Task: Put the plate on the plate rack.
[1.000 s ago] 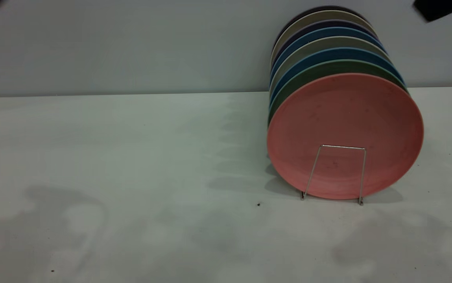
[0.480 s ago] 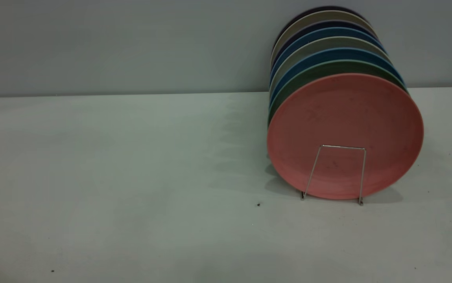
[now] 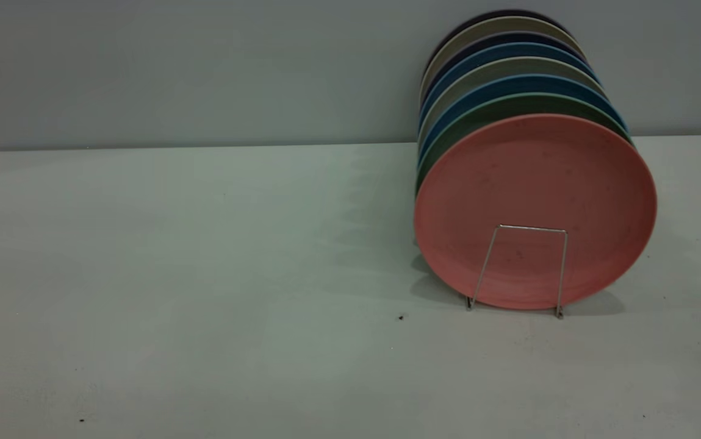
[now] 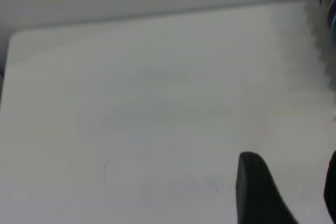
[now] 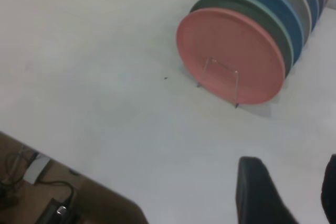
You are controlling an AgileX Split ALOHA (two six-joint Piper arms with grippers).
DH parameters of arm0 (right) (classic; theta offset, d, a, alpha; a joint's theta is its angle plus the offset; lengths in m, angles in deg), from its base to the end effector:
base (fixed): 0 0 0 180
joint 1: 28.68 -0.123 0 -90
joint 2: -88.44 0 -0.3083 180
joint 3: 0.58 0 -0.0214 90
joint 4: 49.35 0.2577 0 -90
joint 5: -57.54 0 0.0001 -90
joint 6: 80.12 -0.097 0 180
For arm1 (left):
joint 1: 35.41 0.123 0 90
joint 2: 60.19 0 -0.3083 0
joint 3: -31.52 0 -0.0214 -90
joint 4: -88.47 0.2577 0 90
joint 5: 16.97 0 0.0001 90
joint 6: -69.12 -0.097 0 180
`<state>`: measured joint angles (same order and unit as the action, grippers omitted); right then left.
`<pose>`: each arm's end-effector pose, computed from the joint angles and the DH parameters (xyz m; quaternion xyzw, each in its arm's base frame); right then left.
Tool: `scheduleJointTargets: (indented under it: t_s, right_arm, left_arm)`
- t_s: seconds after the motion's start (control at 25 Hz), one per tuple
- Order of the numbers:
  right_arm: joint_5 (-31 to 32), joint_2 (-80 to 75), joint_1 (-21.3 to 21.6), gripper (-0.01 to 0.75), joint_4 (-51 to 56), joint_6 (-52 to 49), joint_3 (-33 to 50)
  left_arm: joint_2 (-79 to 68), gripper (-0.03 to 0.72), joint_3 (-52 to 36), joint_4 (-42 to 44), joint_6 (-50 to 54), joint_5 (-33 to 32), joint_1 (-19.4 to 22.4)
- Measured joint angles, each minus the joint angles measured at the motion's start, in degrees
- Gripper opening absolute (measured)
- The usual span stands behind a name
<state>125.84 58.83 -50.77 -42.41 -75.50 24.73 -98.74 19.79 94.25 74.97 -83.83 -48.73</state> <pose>0.0063 0.0143 0.3883 -0.2097 0.8527 0.1315 0.4600 0.0307 0.0020 0.4523 0.0483 0.8509 -0.0375 0.5218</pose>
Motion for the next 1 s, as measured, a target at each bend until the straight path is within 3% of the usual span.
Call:
scheduleJointTargets:
  t_s: [0.2,0.44,0.72,1.0]
  right_arm:
    - [1.9,7.8,0.0,0.317,0.5,-0.2,6.1]
    - [-0.5,16.4,0.0,0.317,-0.9,-0.2,17.0]
    - [-1.7,20.6,0.0,0.316,-7.8,-0.3,24.0]
    - [-2.8,21.8,0.0,0.316,-9.2,-1.4,25.1]
  left_arm:
    - [9.9,0.352,-3.8,0.1,-0.2,0.0,0.0]
    - [21.4,0.352,-17.7,0.2,-0.2,0.0,0.0]
    - [31.6,0.352,-33.5,0.2,-2.5,0.0,0.0]
    - [32.7,0.352,-35.4,-0.6,-4.4,0.0,0.0]
